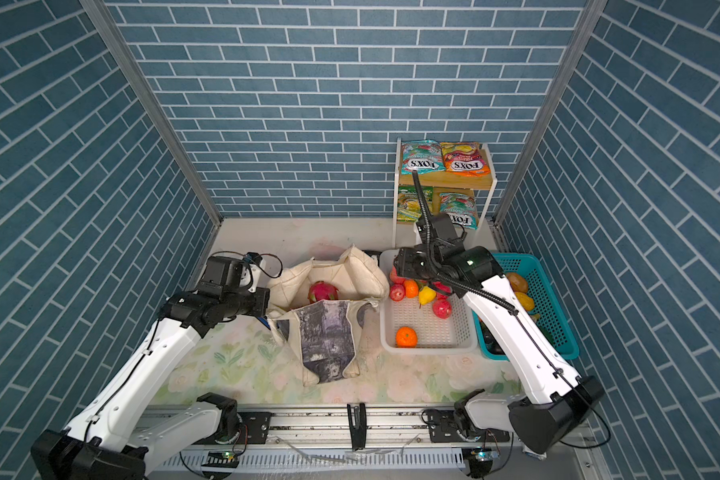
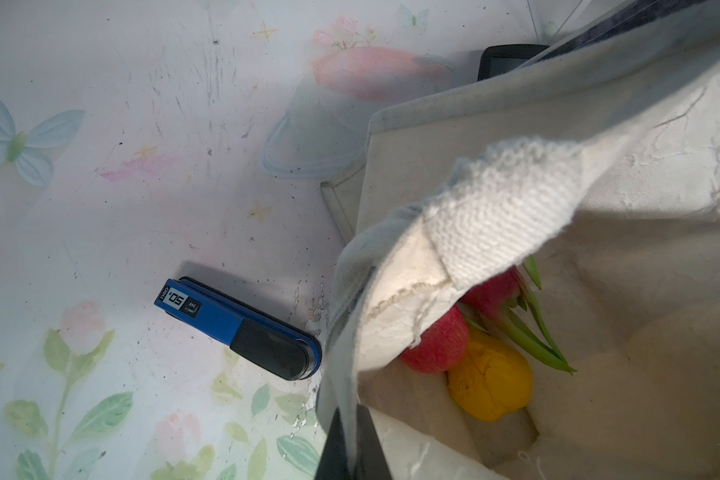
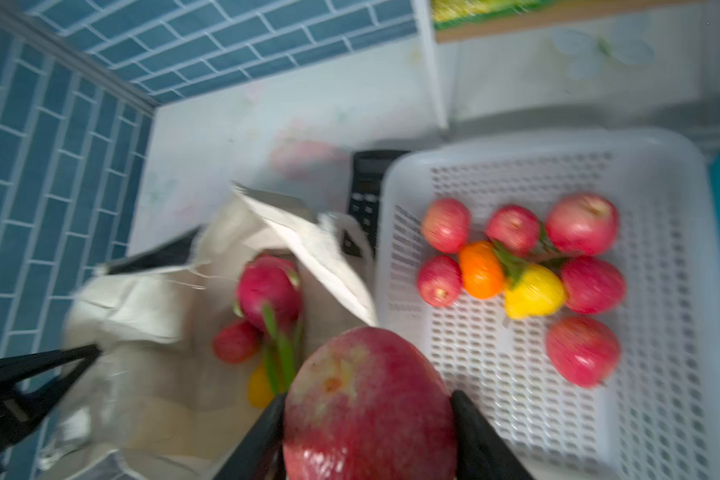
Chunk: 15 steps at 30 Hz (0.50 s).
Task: Place the food into the grocery bag and tie it
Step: 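Lift the red apple with the right gripper and carry it over the bag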
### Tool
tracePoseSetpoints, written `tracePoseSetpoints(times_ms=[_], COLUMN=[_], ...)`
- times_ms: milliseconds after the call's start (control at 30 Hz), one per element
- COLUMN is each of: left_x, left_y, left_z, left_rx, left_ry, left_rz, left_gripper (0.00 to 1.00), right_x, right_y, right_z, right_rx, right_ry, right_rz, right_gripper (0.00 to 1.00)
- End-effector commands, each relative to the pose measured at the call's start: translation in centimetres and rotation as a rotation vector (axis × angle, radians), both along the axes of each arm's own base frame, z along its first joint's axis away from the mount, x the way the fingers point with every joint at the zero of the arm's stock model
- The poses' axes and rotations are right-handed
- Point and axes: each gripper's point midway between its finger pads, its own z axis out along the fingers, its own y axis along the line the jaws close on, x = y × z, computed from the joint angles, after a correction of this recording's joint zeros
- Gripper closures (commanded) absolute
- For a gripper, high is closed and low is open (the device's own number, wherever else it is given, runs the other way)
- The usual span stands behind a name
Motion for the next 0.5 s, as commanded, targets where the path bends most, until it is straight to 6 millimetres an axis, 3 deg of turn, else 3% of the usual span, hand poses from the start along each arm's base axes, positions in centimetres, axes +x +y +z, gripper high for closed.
tracePoseSetpoints(times_ms=[0, 133, 267, 467], left_x=[-0.1, -0.2, -0.2, -0.2], left_y=[0.1, 0.1, 0.2, 0.2], left_z=[-0.2, 0.0, 0.0, 0.0], left_rx=[-0.005, -0.006, -0.003, -0.001], left_ry=[0.004, -0.001, -0.003, -0.005], left_rz=[0.002, 0.003, 0.003, 0.003], left_gripper=[0.96, 0.96, 0.96, 0.96], right_x=[0.9, 1.2, 0.8, -0.9], right_y=[5.2, 10.6, 14.7, 18.1], right_z=[1.3, 1.5, 0.0, -2.5], right_rx=[0.063, 0.068, 0.051, 0.005], right_ry=[-0.012, -0.014, 0.014, 0.055], right_rz=[0.076, 0.17, 0.245, 0.314], right_gripper=[0.56, 0.56, 0.56, 0.56])
